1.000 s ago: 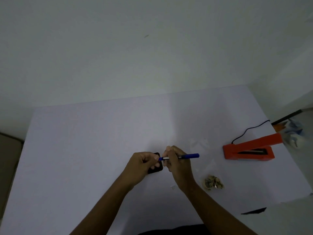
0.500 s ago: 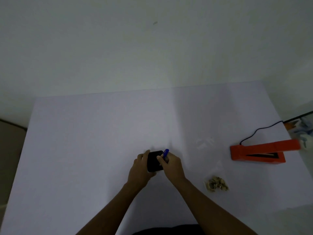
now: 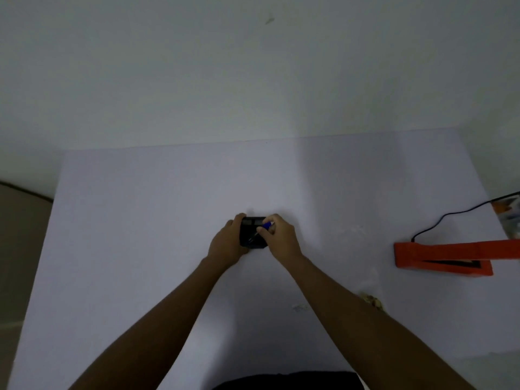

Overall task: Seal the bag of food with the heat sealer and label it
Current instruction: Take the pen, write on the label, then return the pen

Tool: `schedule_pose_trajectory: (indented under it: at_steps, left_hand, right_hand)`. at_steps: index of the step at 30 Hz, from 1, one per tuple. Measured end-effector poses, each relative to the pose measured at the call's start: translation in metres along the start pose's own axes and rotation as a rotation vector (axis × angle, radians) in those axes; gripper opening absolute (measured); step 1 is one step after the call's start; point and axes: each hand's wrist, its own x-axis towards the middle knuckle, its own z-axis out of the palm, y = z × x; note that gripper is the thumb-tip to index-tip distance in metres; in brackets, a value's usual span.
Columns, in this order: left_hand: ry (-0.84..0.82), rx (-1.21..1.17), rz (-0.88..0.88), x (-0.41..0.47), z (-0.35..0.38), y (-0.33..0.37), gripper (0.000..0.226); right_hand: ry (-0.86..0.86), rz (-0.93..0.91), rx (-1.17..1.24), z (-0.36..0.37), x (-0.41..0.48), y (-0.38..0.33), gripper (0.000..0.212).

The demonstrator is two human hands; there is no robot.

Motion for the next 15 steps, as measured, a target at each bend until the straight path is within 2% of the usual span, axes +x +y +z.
schedule_pose_trajectory:
  at_steps: [5, 10, 15]
  left_hand:
    - [0.016, 0.029, -0.012, 0.021, -0.011, 0.001, 0.085]
    - [0.035, 0.036, -0.033, 0.037, -0.023, 0.004, 0.084]
    - [0.030, 0.035, -0.032, 0.048, -0.029, 0.004, 0.087]
  right_hand:
    - [-0.029, -0.015, -0.004, -0.005, 0.020, -0.012, 0.024]
    - [-0.028, 0.004, 0.019, -0.007, 0.033, -0.024, 0.045]
    - [-0.045, 0.035, 0.012, -0.010, 0.032, -0.023, 0.045]
